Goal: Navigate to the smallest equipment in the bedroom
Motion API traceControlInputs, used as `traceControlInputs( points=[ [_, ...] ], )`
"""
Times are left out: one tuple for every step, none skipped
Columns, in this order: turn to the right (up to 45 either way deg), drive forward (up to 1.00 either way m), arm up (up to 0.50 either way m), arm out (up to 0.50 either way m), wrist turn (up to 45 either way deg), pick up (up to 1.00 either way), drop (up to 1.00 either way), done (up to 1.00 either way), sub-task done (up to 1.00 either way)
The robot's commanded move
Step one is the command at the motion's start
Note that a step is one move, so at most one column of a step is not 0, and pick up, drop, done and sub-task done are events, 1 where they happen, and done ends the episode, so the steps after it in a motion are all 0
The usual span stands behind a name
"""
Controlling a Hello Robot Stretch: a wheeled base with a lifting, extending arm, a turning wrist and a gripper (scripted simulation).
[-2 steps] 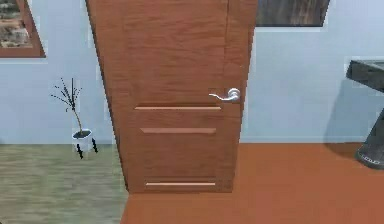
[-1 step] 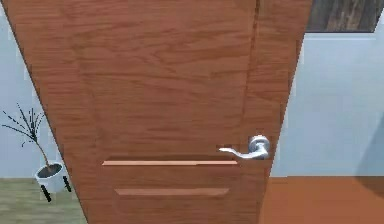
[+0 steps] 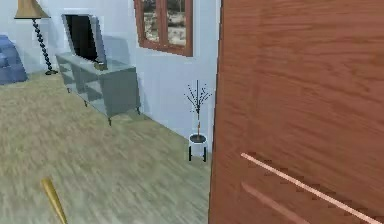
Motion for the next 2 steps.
traceControlInputs(
  points=[
    [-21.0,0.0,0.0,0.0,0.0,0.0,0.0,0.0,0.0],
    [0.0,0.8,0.0,0.0,0.0,0.0,0.0,0.0,0.0]
  ],
)
